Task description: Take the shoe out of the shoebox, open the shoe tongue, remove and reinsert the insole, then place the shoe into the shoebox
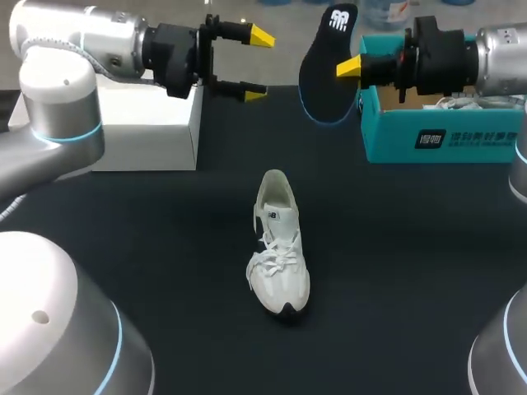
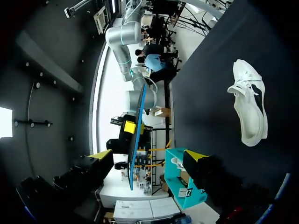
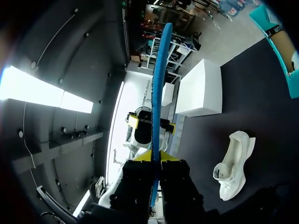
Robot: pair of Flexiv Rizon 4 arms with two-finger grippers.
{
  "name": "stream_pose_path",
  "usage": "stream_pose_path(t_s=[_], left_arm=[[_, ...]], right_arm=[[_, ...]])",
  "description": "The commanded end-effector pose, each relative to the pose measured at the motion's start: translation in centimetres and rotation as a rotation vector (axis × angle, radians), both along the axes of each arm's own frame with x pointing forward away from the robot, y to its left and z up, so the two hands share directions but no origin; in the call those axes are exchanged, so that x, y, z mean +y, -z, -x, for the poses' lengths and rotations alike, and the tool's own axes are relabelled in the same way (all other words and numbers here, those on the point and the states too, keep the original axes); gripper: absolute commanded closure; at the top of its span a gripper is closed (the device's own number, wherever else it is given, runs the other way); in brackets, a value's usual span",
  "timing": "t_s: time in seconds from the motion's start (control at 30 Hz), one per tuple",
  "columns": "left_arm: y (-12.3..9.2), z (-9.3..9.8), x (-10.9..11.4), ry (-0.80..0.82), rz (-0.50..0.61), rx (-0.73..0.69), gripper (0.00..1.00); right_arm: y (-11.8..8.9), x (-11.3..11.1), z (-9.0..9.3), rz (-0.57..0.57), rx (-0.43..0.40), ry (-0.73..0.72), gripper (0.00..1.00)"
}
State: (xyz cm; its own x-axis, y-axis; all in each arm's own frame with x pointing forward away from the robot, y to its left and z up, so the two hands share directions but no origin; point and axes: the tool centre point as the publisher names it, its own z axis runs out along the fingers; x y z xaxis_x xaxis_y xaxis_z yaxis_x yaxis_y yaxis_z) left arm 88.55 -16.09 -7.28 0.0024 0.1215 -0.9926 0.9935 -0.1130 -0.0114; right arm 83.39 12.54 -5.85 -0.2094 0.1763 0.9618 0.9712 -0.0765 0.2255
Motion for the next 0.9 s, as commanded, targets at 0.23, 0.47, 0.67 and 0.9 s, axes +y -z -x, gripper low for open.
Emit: stream_pose_path(t_s=[0.23,0.47,0.67,0.9], left_arm=[[-0.9,-2.1,9.6,0.03,-0.201,0.042,0.0],[0.3,-3.5,14.2,0.037,-0.306,0.001,0.0],[1.6,-5.4,16.8,0.086,-0.357,-0.011,0.0],[3.0,-9.6,18.7,0.082,-0.356,-0.082,0.0]], right_arm=[[-1.5,1.4,-3.3,0.024,-0.049,0.006,1.0],[-1.4,1.8,-6.6,0.077,-0.216,0.044,1.0],[-1.9,2.2,-8.8,0.143,-0.354,0.063,1.0],[-1.7,2.8,-10.9,0.222,-0.441,0.147,1.0]])
